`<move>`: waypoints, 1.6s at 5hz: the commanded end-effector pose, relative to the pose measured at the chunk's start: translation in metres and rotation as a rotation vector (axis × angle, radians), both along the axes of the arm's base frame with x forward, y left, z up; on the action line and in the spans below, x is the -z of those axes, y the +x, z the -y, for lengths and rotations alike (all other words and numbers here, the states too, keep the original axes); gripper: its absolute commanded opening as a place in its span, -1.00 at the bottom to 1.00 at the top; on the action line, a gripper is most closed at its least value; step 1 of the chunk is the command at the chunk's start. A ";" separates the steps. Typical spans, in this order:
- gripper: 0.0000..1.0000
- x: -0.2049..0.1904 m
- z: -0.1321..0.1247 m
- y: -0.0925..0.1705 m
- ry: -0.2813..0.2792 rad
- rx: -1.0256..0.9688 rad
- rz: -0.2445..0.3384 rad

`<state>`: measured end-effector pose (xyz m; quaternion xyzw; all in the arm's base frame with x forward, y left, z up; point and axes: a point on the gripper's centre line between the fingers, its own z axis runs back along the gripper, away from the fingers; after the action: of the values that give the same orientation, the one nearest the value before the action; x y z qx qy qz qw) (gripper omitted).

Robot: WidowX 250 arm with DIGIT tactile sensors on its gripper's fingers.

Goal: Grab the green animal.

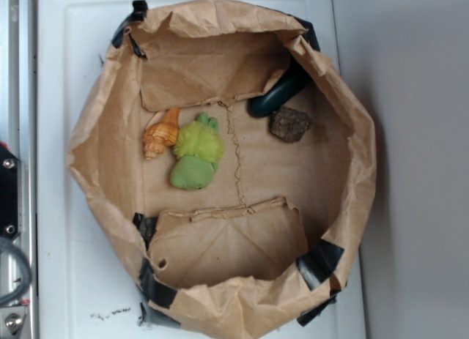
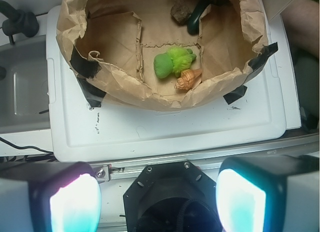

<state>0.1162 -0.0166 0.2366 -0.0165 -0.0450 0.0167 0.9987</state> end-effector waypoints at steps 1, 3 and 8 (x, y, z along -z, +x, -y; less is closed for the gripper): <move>1.00 0.000 0.000 0.000 0.000 0.000 0.000; 1.00 0.021 0.029 0.105 -0.035 -0.360 -0.088; 1.00 0.085 -0.009 0.148 0.024 -0.558 -0.037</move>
<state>0.2589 -0.0231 0.1341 0.0191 0.0035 0.2843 0.9585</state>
